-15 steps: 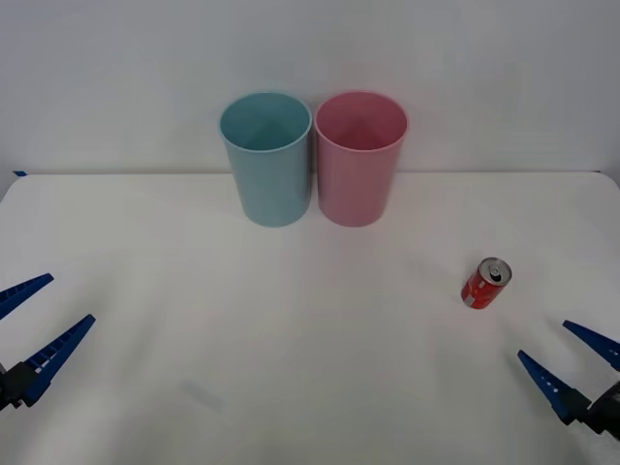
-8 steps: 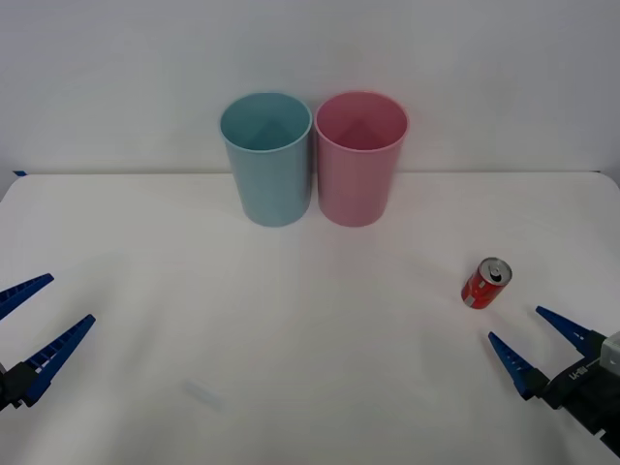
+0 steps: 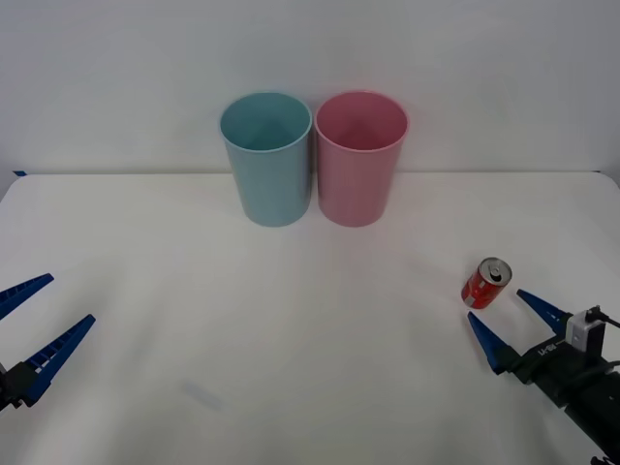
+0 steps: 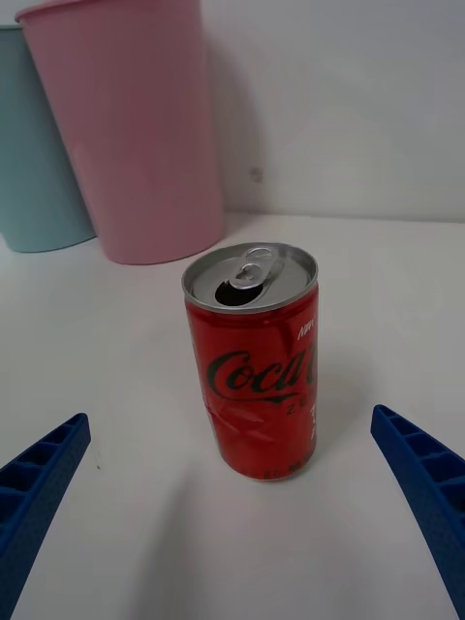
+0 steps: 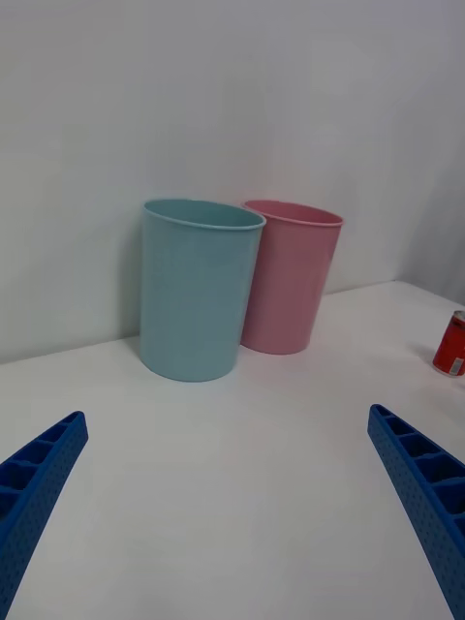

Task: Grasp the object on the table and drop it into the matching bin: aluminum can to the light blue bin, PET bottle to the pink bin.

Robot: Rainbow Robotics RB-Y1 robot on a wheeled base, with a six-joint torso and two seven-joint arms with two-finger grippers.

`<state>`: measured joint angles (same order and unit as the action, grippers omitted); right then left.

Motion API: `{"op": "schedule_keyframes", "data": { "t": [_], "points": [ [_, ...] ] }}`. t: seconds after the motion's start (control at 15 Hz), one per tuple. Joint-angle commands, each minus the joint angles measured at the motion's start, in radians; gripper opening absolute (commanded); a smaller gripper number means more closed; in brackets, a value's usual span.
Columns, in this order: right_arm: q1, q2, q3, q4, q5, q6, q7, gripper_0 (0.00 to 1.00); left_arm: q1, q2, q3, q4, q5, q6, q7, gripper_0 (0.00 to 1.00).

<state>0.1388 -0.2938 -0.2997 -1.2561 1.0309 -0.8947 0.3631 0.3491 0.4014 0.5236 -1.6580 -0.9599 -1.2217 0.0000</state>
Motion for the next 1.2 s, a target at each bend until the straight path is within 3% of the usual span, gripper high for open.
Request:
{"op": "schedule_keyframes", "data": {
  "t": [0.07,0.4,1.2],
  "points": [
    [-0.021,0.021,0.004,0.000,0.015,0.040,0.003,1.00,0.000,0.000,0.000,0.000,0.000,0.000,0.000,1.00],
    [-0.108,0.025,0.011,0.103,0.015,0.046,0.025,1.00,0.000,0.000,0.000,0.000,0.000,0.000,0.000,1.00],
    [-0.163,0.036,0.074,0.107,0.005,0.180,0.049,1.00,0.000,0.000,0.000,0.000,0.000,0.000,0.000,1.00]
  ]
}}
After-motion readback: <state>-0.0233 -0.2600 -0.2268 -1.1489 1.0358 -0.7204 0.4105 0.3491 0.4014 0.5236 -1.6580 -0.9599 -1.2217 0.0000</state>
